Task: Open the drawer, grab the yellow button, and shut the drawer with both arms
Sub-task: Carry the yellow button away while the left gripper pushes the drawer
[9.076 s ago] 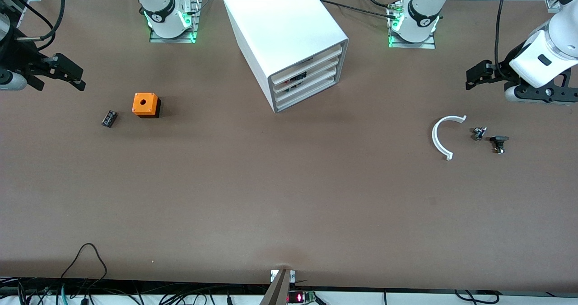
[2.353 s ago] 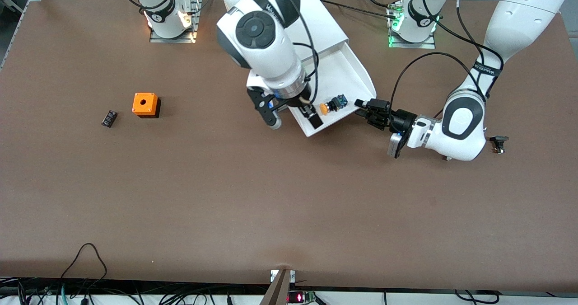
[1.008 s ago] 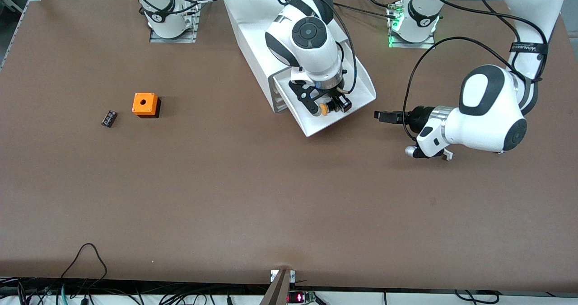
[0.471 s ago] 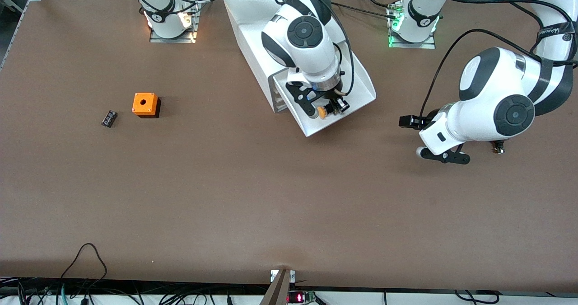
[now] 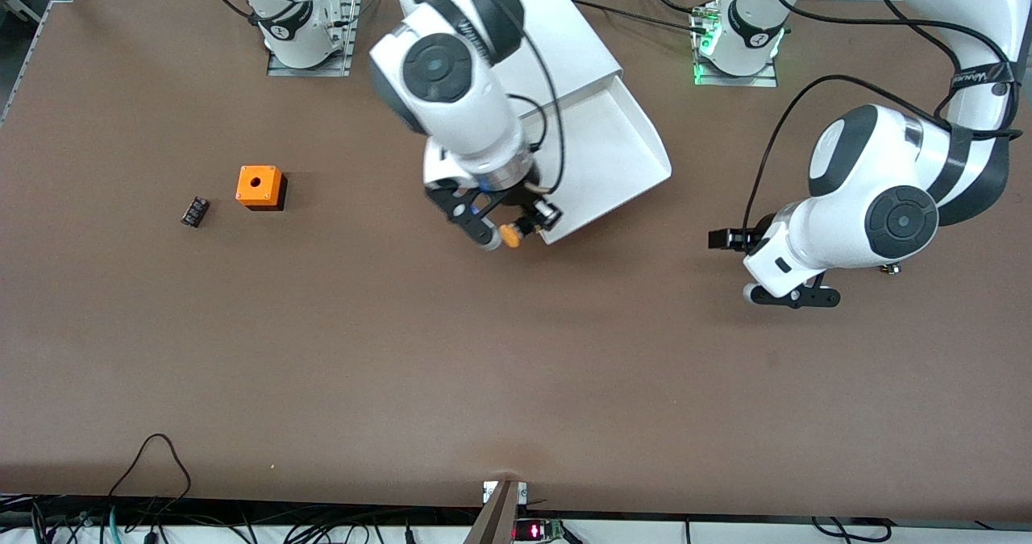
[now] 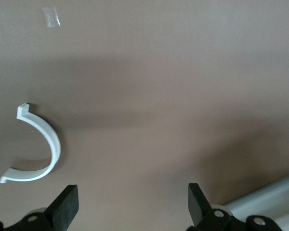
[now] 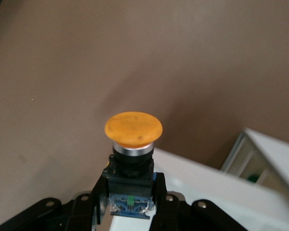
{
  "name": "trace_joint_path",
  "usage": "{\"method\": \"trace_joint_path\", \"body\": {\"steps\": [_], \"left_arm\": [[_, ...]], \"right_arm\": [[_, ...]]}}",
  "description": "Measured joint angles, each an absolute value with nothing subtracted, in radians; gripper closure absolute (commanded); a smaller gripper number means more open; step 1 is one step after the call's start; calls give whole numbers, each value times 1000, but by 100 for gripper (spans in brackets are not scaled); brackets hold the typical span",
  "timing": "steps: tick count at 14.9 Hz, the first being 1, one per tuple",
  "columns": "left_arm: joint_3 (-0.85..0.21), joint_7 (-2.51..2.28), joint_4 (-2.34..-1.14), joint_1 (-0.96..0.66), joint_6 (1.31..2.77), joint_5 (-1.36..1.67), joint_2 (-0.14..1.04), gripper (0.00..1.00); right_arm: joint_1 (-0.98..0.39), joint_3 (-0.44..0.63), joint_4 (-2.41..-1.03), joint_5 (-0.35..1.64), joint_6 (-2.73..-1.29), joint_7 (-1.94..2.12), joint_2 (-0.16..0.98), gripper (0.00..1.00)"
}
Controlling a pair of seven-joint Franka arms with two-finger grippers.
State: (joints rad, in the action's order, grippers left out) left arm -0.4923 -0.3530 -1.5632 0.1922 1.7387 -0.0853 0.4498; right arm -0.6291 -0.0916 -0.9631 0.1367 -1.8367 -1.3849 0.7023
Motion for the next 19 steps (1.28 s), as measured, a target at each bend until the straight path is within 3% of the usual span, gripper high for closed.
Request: {"method": "trace_joint_path", "body": {"steps": [6,8,15,19], "left_arm": [[-555,-751,-1724,156,2089,-85,460,0],[-599,-895,-1770,153,2158,-85,460,0],[-716,-1192,-1818,154,2170,-85,451,0],[-747,-1214,-1866,157,2170,-86,434,0]], "right_arm": [[-458,-81,-966,96,-1727,-952,698,100],[-419,-32,-969,88,-1671,-768,698,100],[-377,162,-1092,88,-1638,-331,689,100],[-343,228,-1226,89,-1762,-132,678,100]]}}
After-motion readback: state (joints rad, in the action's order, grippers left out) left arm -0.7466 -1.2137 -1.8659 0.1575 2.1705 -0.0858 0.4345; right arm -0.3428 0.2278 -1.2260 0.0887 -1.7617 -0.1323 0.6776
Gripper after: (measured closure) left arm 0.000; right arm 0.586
